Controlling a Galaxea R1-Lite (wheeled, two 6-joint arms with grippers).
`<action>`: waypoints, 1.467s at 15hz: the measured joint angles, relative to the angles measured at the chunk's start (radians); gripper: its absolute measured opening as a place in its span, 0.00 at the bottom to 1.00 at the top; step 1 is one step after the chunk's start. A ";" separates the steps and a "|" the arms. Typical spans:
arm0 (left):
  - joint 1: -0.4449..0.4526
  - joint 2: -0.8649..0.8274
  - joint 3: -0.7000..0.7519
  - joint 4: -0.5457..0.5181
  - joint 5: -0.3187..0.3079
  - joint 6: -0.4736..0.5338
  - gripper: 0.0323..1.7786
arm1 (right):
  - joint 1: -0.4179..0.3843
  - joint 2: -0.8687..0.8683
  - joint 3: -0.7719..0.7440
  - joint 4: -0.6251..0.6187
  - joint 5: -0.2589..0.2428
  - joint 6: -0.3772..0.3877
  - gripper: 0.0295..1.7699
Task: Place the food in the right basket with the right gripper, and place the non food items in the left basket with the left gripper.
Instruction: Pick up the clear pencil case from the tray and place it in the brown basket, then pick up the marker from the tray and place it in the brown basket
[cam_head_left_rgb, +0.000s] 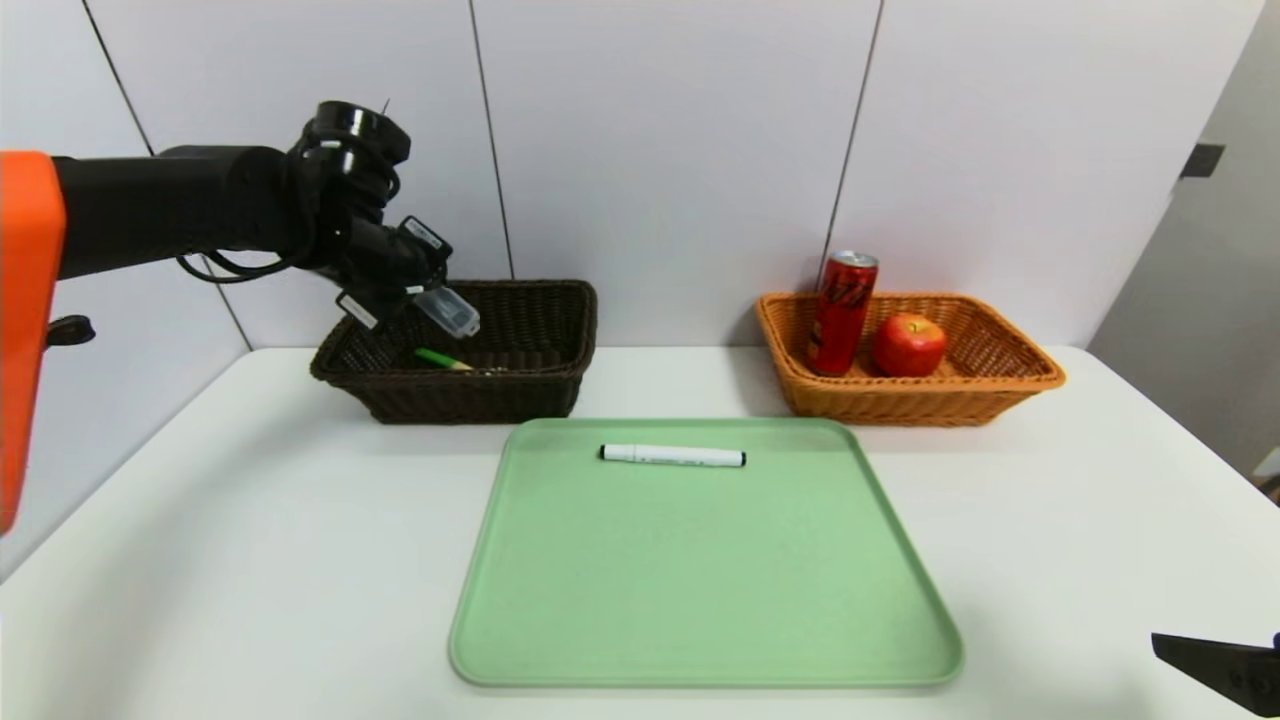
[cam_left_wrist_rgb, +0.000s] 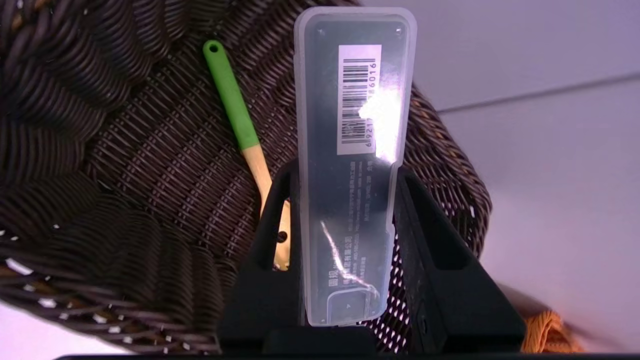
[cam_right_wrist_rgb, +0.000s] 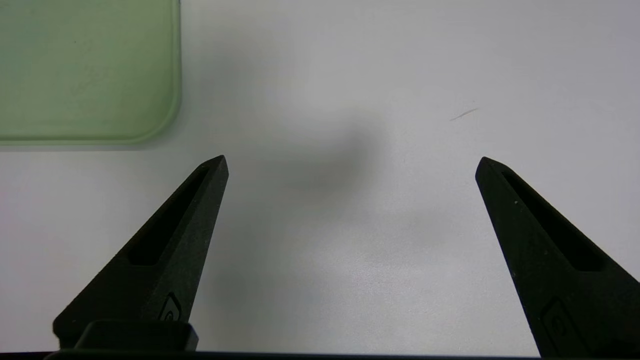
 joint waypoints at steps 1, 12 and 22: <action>0.009 0.012 0.000 -0.002 -0.036 -0.040 0.30 | 0.000 -0.001 0.003 0.000 0.000 0.000 0.97; 0.060 0.116 0.000 -0.046 -0.138 -0.150 0.30 | 0.000 -0.014 0.026 -0.002 0.000 -0.009 0.97; 0.045 0.093 0.000 -0.184 -0.094 -0.113 0.75 | 0.000 -0.018 0.027 0.000 0.002 -0.006 0.97</action>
